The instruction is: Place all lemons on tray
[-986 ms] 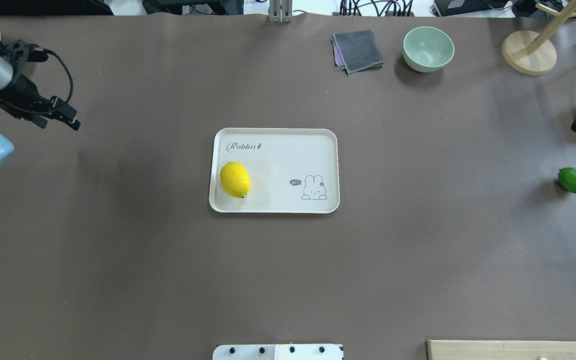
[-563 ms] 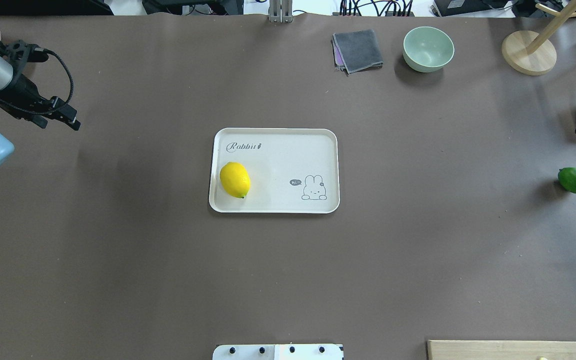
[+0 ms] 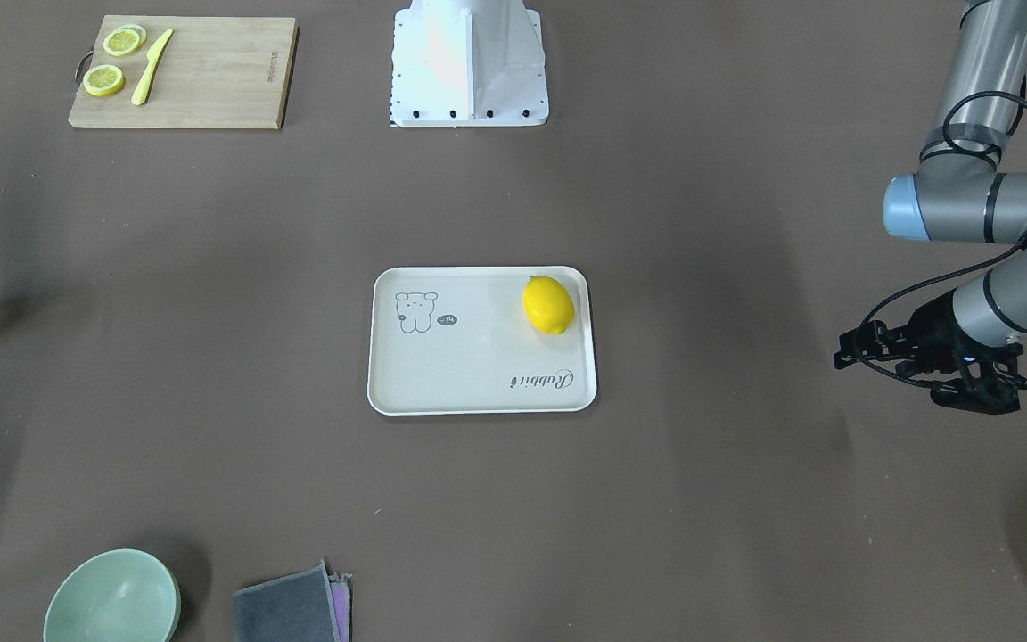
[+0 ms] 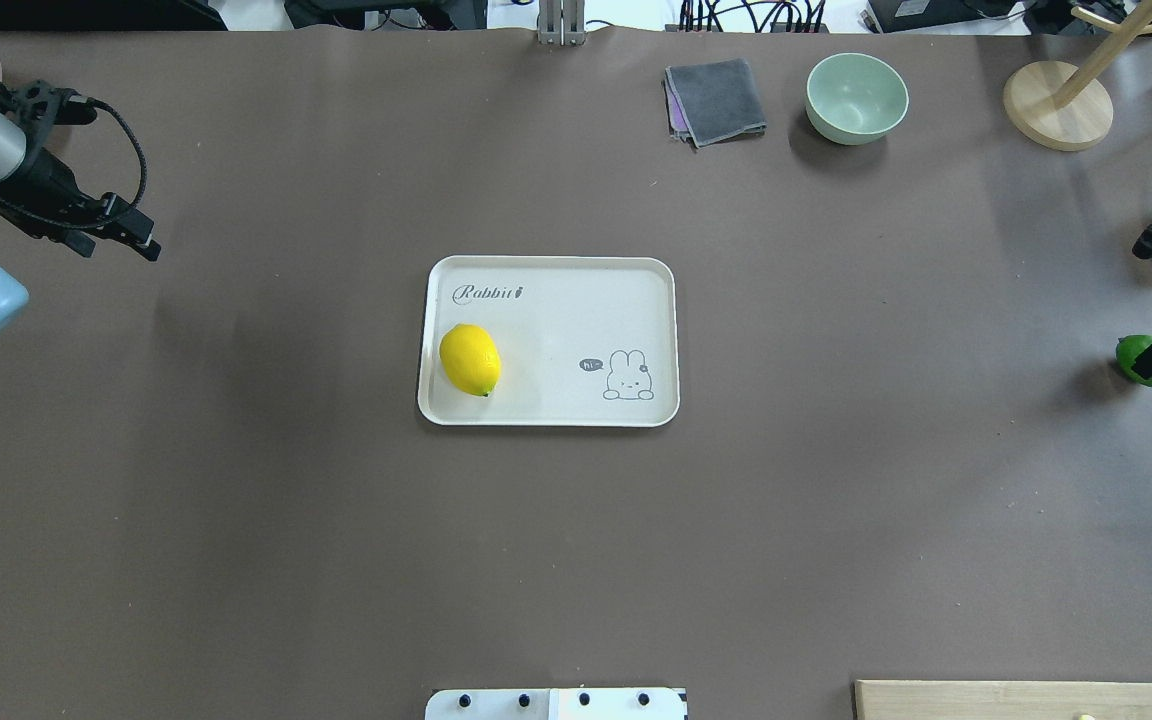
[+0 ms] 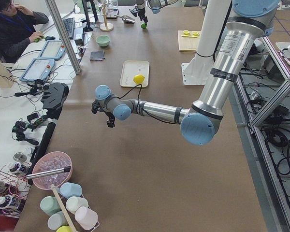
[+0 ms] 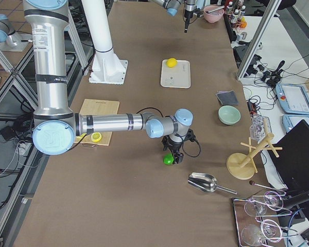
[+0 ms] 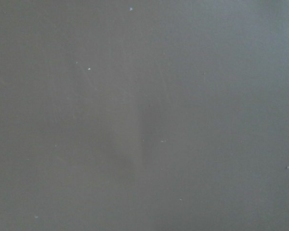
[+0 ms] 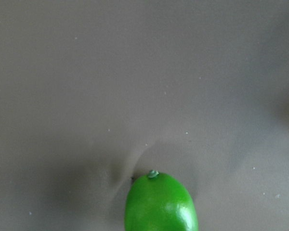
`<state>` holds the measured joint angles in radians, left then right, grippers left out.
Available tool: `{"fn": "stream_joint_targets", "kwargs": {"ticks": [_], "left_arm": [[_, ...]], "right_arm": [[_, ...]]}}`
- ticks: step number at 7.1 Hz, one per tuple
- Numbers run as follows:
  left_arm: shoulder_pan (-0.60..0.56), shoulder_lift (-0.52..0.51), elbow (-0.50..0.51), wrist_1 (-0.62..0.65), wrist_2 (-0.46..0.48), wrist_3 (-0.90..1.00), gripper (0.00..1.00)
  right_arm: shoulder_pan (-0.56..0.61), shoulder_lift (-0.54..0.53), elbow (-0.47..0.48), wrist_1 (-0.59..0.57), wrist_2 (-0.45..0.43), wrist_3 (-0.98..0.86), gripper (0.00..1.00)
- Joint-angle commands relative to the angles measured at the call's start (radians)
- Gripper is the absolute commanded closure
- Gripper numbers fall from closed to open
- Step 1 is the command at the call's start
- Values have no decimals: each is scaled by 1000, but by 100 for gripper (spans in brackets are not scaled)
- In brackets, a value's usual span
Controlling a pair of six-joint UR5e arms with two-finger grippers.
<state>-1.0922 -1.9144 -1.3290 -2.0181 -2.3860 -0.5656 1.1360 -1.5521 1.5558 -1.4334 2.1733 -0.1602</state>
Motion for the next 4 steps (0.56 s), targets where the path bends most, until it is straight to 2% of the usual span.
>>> {"fn": "stream_joint_targets", "kwargs": {"ticks": [1,2,3,4], "left_arm": [[0,0,1,1,1,0,3],[0,0,1,1,-1,0,3],[0,0,1,-1,1,0,3],[0,0,1,-1,-1,0,3]], "right_arm": [[-16,6,-26,19,-1,4,3],[-21,7,-31,21,0,8,6],[-22,7,-33,19,0,8,24],[-24,7,-34,19,2,10,56]]}}
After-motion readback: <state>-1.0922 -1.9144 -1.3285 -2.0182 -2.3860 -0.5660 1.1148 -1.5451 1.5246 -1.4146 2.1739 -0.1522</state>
